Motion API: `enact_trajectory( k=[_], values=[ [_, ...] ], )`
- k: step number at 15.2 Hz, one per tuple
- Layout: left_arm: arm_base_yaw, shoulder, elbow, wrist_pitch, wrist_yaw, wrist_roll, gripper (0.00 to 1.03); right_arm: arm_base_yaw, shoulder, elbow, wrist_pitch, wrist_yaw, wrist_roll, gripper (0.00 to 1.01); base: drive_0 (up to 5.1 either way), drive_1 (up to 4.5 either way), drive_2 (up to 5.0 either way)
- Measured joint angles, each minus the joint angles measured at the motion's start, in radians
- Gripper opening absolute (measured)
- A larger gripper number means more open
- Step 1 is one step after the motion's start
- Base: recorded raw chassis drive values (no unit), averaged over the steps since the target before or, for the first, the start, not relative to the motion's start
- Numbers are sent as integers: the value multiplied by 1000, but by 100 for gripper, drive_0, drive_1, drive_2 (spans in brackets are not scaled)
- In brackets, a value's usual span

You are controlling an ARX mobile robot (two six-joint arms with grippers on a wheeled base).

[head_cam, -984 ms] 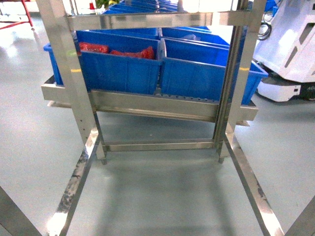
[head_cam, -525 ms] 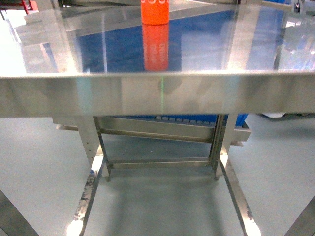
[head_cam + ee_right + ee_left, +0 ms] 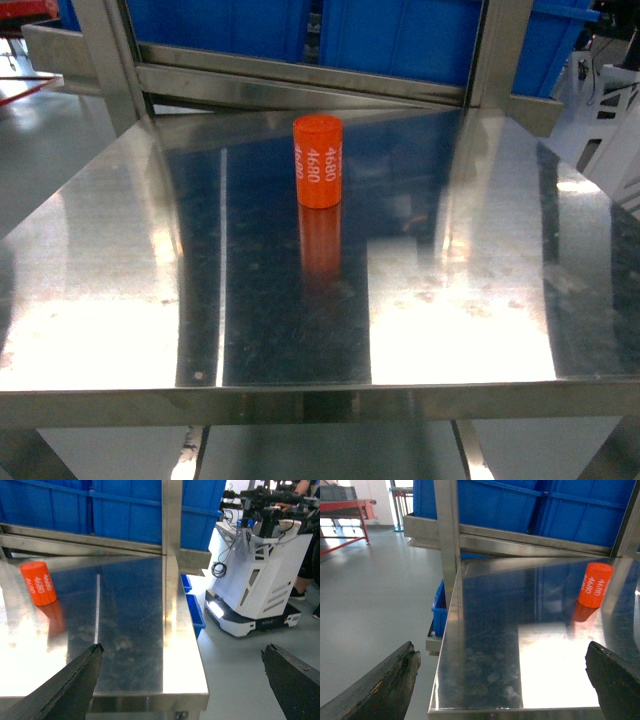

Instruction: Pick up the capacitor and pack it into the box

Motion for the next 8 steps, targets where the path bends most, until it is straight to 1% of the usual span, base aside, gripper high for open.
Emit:
enact_trajectory(
  k=[8],
  values=[
    [0, 0, 0, 0, 1, 0, 98, 0, 0, 0, 0, 0, 1, 98, 0, 0, 0]
  ],
)
